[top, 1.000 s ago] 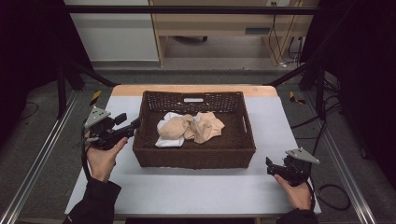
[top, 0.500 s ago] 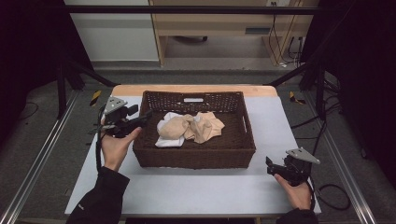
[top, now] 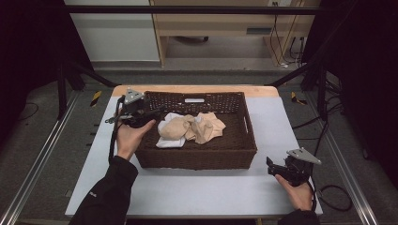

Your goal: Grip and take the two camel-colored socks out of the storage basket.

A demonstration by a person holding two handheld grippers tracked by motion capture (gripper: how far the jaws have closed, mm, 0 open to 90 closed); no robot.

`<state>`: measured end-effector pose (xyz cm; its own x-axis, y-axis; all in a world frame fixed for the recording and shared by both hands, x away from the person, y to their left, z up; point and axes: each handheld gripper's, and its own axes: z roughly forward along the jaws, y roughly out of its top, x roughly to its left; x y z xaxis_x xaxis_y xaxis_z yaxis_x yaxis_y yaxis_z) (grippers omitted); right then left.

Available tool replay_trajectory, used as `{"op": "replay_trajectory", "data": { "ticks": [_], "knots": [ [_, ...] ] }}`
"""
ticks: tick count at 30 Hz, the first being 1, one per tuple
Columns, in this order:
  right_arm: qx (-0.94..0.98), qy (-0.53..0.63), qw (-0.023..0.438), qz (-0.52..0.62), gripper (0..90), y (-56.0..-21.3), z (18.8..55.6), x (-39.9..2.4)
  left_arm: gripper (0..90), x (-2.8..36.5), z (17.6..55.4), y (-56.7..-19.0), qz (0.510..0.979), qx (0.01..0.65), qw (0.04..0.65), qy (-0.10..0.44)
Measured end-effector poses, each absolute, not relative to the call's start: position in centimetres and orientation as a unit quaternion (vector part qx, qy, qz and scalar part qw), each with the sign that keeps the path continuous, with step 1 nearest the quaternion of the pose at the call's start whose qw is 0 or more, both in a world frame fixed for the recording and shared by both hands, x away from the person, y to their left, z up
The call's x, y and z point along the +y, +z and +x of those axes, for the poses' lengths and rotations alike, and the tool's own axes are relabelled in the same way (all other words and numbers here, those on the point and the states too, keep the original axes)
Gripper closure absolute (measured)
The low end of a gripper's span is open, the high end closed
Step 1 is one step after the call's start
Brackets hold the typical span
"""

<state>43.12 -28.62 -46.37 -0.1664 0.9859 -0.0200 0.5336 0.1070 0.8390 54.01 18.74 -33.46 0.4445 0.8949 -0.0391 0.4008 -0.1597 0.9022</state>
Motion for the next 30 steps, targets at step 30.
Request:
{"op": "replay_trajectory", "data": {
  "ticks": [30],
  "knots": [
    [0.675,0.352,0.322,0.563,5.3,-46.5,43.3,-28.6,43.2,16.6,58.4,-40.6,0.778,0.471,0.360,0.206]
  ]
}}
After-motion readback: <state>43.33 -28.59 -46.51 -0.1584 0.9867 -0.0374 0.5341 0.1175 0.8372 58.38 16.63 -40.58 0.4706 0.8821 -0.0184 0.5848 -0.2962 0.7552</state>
